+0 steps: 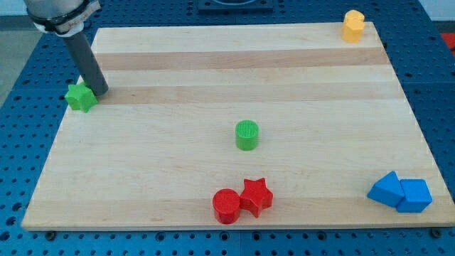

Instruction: Slide the green circle to the green star

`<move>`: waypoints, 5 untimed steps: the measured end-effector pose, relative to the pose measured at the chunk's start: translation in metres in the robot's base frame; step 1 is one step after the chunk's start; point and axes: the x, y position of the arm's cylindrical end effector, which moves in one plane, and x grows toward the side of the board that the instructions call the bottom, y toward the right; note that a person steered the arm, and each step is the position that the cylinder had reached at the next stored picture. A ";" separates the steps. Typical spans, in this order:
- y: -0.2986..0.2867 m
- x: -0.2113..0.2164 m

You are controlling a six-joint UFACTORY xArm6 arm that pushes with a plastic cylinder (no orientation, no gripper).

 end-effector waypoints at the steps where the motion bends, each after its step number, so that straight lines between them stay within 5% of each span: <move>1: 0.071 0.001; 3: 0.254 0.053; 5: 0.285 0.114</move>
